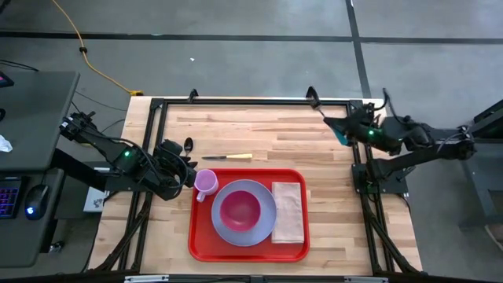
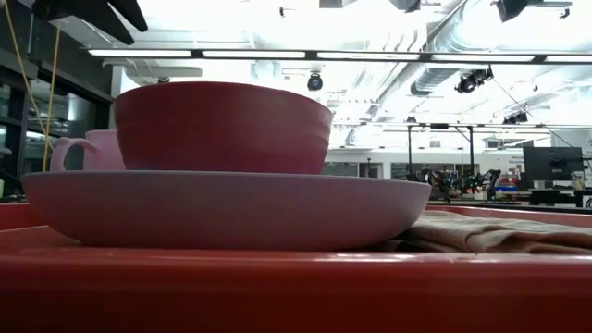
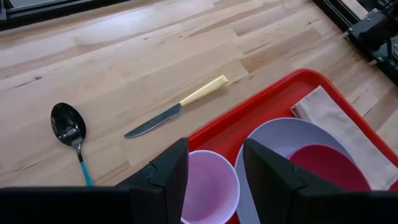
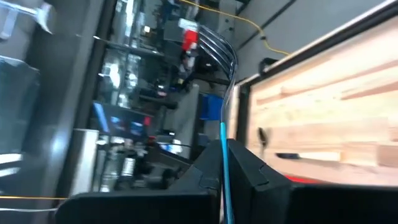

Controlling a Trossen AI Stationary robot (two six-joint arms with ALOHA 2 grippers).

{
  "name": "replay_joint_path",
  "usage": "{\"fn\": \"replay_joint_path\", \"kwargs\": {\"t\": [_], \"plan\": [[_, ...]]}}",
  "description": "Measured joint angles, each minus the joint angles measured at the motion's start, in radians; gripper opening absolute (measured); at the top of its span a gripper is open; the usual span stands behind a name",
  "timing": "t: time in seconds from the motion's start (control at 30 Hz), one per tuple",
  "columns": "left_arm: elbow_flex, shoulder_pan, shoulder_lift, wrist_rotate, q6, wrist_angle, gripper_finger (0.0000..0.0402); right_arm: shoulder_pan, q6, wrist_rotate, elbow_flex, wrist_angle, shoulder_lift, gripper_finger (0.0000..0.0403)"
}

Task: Set up tray
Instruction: Put the blue fork on the brown napkin

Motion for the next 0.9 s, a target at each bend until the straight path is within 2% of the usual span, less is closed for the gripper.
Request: {"fn": "replay_joint_path", "kwargs": {"t": [0.33,0.47,0.9], "plan": [[0.000,0.000,0.000,0.001,0.000,0.000,0.0184,0.003,0.023,-0.034,0.000,-0.031,0.072,0.0000],[0.000,0.000,0.000,0.007,0.006,0.000,0.0184,0.003,0.052,-0.067,0.000,-0.034,0.123,0.0000],[0.000,0.000,0.000,0.041,0.027,-0.004,0.0184,0.003,0.099,-0.073,0.000,-0.028,0.290,0.0000]]}}
